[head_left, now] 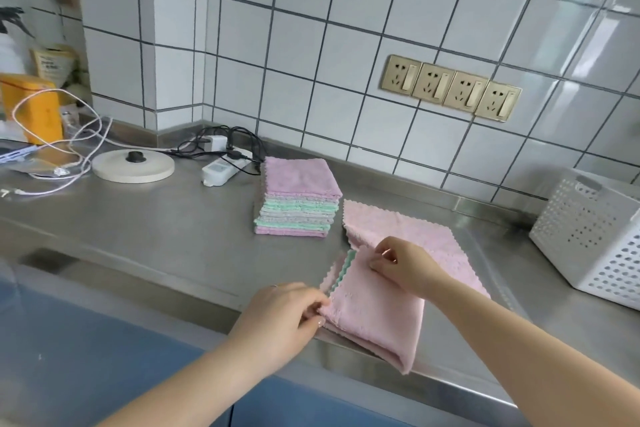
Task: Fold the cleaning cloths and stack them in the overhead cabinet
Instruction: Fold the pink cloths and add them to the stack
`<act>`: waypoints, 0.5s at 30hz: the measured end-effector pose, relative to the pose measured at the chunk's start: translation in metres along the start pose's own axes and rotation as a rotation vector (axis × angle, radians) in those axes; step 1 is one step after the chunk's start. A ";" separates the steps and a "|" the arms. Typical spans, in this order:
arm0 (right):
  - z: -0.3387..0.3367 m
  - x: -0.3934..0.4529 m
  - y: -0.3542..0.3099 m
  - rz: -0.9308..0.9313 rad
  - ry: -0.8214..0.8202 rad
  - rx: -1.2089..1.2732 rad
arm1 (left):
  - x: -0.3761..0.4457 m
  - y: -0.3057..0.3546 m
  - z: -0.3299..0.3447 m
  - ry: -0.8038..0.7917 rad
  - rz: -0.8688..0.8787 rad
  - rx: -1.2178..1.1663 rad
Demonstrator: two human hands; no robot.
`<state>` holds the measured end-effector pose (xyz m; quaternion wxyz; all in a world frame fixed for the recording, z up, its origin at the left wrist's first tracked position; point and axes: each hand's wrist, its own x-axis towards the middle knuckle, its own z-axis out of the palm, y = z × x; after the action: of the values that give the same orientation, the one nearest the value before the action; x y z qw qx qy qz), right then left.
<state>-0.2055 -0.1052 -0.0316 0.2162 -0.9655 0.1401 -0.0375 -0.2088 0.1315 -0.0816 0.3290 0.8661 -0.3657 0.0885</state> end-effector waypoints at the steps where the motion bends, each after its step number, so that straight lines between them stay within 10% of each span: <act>1: 0.002 0.001 0.003 0.003 -0.004 -0.020 | 0.000 -0.001 0.001 0.013 0.016 0.004; 15: 0.019 0.021 -0.002 -0.112 0.054 -0.167 | 0.013 -0.026 0.004 0.090 0.124 0.176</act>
<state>-0.1823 -0.1017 -0.0474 0.1287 -0.9851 0.0941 -0.0640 -0.1821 0.1350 -0.0923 0.2616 0.8626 -0.3940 0.1794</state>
